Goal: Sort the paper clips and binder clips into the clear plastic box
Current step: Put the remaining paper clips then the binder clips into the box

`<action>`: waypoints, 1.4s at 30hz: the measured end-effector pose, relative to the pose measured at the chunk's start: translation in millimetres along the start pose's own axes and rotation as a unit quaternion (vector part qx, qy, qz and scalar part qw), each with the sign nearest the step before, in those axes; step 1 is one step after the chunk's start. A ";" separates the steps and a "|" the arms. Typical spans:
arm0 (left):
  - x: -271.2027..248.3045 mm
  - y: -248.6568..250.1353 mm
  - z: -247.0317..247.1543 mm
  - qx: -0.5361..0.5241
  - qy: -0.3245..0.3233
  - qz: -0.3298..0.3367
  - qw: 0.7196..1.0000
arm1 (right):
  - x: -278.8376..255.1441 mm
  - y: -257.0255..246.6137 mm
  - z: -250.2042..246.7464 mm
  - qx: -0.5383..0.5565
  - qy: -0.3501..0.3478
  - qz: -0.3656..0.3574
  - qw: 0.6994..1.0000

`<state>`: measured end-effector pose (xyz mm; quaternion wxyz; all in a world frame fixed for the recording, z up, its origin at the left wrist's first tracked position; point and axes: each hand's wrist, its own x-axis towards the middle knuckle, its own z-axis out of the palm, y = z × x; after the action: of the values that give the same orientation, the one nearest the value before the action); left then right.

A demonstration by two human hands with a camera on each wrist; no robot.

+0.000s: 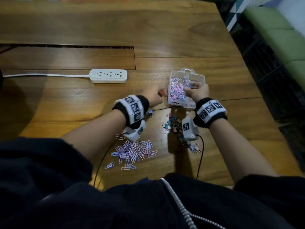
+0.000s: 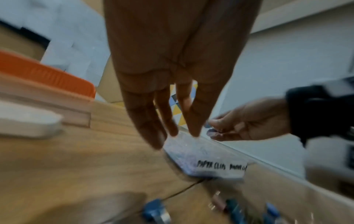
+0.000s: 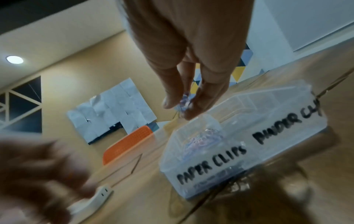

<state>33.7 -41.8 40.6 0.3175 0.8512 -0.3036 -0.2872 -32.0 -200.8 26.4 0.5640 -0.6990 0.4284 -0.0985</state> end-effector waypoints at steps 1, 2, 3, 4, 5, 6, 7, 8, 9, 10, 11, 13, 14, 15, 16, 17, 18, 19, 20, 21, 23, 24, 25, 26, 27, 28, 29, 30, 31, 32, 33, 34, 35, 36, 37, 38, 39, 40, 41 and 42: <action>-11.0 -9.3 -3.8 0.068 -0.030 -0.008 0.997 | 4.6 1.5 3.9 -0.020 0.005 0.001 1.000; -21.9 -19.8 -7.1 0.137 -0.062 -0.020 0.988 | 8.9 5.1 7.3 -0.045 0.005 0.000 0.999; -32.6 -30.9 -9.8 0.201 -0.090 -0.034 0.975 | 10.2 7.6 9.4 -0.074 0.004 -0.003 0.997; -42.0 -42.5 -11.6 0.253 -0.113 -0.049 0.959 | 10.8 10.7 10.5 -0.097 0.004 -0.008 0.995; -52.2 -53.8 -12.8 0.283 -0.131 -0.069 0.948 | 8.1 12.4 11.0 -0.110 0.002 -0.014 0.994; -61.2 -64.3 -13.3 0.295 -0.148 -0.091 0.940 | 4.9 14.3 11.4 -0.114 0.003 -0.026 0.993; -69.9 -73.5 -13.7 0.293 -0.161 -0.106 0.936 | -2.8 13.3 11.5 -0.113 0.000 -0.040 0.993; -78.3 -80.9 -13.7 0.287 -0.175 -0.115 0.935 | -12.2 13.9 12.1 -0.109 -0.005 -0.056 0.992; -87.0 -86.9 -13.0 0.281 -0.187 -0.121 0.934 | -25.6 13.5 13.5 -0.105 -0.017 -0.071 0.992; -94.9 -92.1 -11.2 0.279 -0.196 -0.121 0.932 | -39.9 15.1 15.6 -0.108 -0.044 -0.089 0.989; -102.8 -95.9 -8.6 0.281 -0.202 -0.118 0.931 | -56.9 18.5 18.3 -0.127 -0.084 -0.106 0.983; -117.2 -101.5 -1.3 0.290 -0.197 -0.109 0.930 | -91.2 30.7 24.4 -0.225 -0.191 -0.122 0.947; -123.8 -103.5 3.0 0.294 -0.189 -0.104 0.931 | -107.5 39.8 27.7 -0.285 -0.243 -0.114 0.920; -130.0 -105.1 7.6 0.297 -0.181 -0.101 0.932 | -122.6 49.4 31.1 -0.339 -0.282 -0.100 0.892; -134.8 -106.4 12.3 0.298 -0.170 -0.098 0.934 | -134.3 59.3 34.7 -0.385 -0.303 -0.089 0.867; -138.8 -107.6 17.0 0.295 -0.158 -0.095 0.938 | -145.0 67.4 38.3 -0.419 -0.306 -0.089 0.850; -142.1 -107.6 21.7 0.288 -0.146 -0.091 0.942 | -152.2 74.8 42.0 -0.438 -0.298 -0.098 0.842; -145.0 -106.8 26.2 0.276 -0.132 -0.090 0.948 | -158.2 80.2 46.0 -0.444 -0.291 -0.109 0.840; -146.7 -105.6 30.9 0.262 -0.119 -0.089 0.954 | -161.7 84.6 50.2 -0.442 -0.287 -0.117 0.841; -148.3 -103.4 35.2 0.248 -0.107 -0.089 0.959 | -163.5 88.2 54.8 -0.437 -0.288 -0.124 0.843; -149.9 -98.4 42.7 0.233 -0.087 -0.084 0.965 | -164.8 92.1 63.9 -0.428 -0.290 -0.137 0.845; -150.0 -96.1 45.6 0.235 -0.083 -0.079 0.965 | -164.6 93.2 67.6 -0.427 -0.293 -0.147 0.843; -149.9 -93.9 48.1 0.244 -0.080 -0.072 0.964 | -163.9 93.5 70.3 -0.430 -0.298 -0.157 0.838; -149.5 -92.1 50.2 0.255 -0.077 -0.064 0.962 | -162.8 94.3 72.7 -0.436 -0.300 -0.171 0.831; -149.4 -91.0 51.8 0.266 -0.073 -0.056 0.960 | -161.7 95.0 74.6 -0.446 -0.300 -0.187 0.822; -149.1 -89.8 52.9 0.276 -0.068 -0.048 0.957 | -160.7 95.7 76.2 -0.456 -0.297 -0.203 0.814; -149.1 -88.8 53.8 0.286 -0.064 -0.041 0.955 | -159.8 96.3 77.6 -0.462 -0.295 -0.214 0.808; -149.0 -88.3 54.3 0.294 -0.061 -0.035 0.953 | -159.1 97.0 78.8 -0.463 -0.293 -0.223 0.806; -148.9 -88.2 55.0 0.300 -0.061 -0.030 0.952 | -158.3 97.8 79.7 -0.462 -0.293 -0.229 0.805; -148.7 -88.6 55.6 0.303 -0.062 -0.025 0.951 | -157.5 99.1 80.5 -0.458 -0.291 -0.237 0.805; -148.4 -88.8 55.8 0.305 -0.066 -0.021 0.950 | -156.8 99.7 81.2 -0.455 -0.289 -0.246 0.806; -148.4 -88.8 55.8 0.305 -0.069 -0.017 0.950 | -156.3 99.7 81.7 -0.449 -0.286 -0.254 0.808; -148.3 -89.2 55.2 0.302 -0.072 -0.015 0.950 | -155.5 99.0 82.1 -0.443 -0.285 -0.257 0.810; -148.0 -89.1 53.9 0.295 -0.074 -0.014 0.952 | -154.7 97.9 82.5 -0.439 -0.286 -0.259 0.812; -147.9 -88.9 51.7 0.287 -0.074 -0.014 0.955 | -153.8 96.3 82.8 -0.436 -0.290 -0.259 0.812; -147.7 -88.5 49.2 0.275 -0.075 -0.018 0.958 | -152.7 94.6 82.7 -0.434 -0.297 -0.259 0.810; -147.8 -88.4 46.5 0.261 -0.075 -0.024 0.962 | -151.7 92.9 82.3 -0.432 -0.307 -0.258 0.808; -147.6 -88.4 43.3 0.243 -0.075 -0.033 0.967 | -150.7 91.2 81.8 -0.429 -0.317 -0.256 0.806; -147.5 -88.5 40.8 0.223 -0.073 -0.045 0.971 | -149.7 89.9 80.9 -0.428 -0.324 -0.251 0.805; -147.1 -88.2 38.1 0.202 -0.070 -0.057 0.975 | -148.4 88.7 80.4 -0.427 -0.327 -0.247 0.806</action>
<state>-58.5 101.3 -3.1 0.1002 0.8914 -0.3276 -0.2967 -116.4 -38.6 -27.4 0.2722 -0.9423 0.0304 0.1926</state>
